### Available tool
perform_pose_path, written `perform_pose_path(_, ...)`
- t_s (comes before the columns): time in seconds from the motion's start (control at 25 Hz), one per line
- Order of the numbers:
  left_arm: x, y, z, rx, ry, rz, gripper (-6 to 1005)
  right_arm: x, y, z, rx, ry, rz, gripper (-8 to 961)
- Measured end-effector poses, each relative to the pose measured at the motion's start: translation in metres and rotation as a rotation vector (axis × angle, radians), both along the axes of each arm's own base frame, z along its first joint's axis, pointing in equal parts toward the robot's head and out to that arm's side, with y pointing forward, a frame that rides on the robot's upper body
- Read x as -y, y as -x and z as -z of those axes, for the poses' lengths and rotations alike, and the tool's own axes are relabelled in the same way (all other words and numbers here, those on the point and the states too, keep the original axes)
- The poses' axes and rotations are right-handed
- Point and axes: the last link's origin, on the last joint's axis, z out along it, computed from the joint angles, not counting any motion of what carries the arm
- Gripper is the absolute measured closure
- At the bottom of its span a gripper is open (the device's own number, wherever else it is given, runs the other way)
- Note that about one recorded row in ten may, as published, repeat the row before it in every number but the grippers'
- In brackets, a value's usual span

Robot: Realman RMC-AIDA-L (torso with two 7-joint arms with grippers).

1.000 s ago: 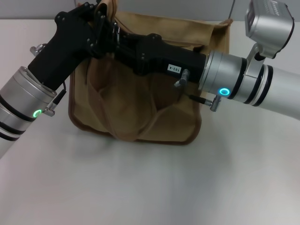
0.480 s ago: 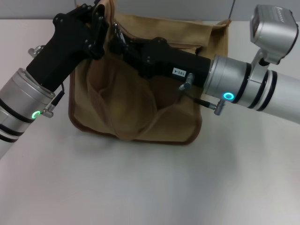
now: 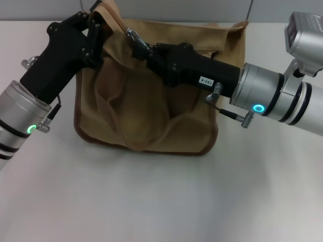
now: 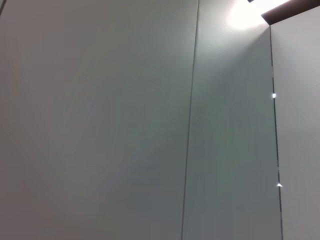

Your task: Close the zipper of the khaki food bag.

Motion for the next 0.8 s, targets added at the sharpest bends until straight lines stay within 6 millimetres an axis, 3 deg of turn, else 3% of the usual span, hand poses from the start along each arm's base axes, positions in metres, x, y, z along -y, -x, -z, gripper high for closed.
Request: perform_pose_path(0.8, 0.012, 0.044, -0.029, 0.019, -0.143, -0.186, 976, 0.004, -0.027, -0.009, 0.006, -0.024, 0.07, 940)
